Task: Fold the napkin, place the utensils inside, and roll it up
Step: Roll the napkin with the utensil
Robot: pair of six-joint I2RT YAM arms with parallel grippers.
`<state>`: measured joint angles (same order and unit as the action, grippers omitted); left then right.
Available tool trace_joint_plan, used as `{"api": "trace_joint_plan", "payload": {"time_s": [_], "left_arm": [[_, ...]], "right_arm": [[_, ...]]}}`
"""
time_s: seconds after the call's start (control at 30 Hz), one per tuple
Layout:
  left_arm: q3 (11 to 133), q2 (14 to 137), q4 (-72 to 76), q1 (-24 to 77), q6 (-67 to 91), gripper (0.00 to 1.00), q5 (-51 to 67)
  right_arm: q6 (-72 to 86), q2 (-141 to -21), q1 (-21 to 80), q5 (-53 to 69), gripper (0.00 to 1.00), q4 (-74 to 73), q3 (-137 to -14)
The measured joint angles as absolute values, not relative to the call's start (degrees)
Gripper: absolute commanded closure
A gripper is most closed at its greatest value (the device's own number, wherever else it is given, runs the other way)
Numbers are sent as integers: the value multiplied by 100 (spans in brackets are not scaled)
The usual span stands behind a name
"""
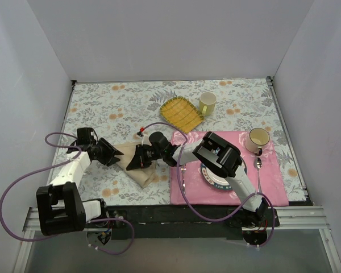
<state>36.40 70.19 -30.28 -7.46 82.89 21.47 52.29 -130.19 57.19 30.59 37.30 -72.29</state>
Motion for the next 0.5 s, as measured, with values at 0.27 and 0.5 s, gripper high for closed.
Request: {"api": "trace_joint_plan", "payload": {"time_s": [0.27, 0.5], "left_arm": [[3575, 6619, -2596, -694, 8538, 70, 2344], [3225, 7225, -1994, -685, 8656, 71, 2464]], "right_arm": [[5181, -13019, 5736, 3061, 96, 3651, -7266], [5183, -13004, 5739, 3052, 80, 3618, -7266]]}}
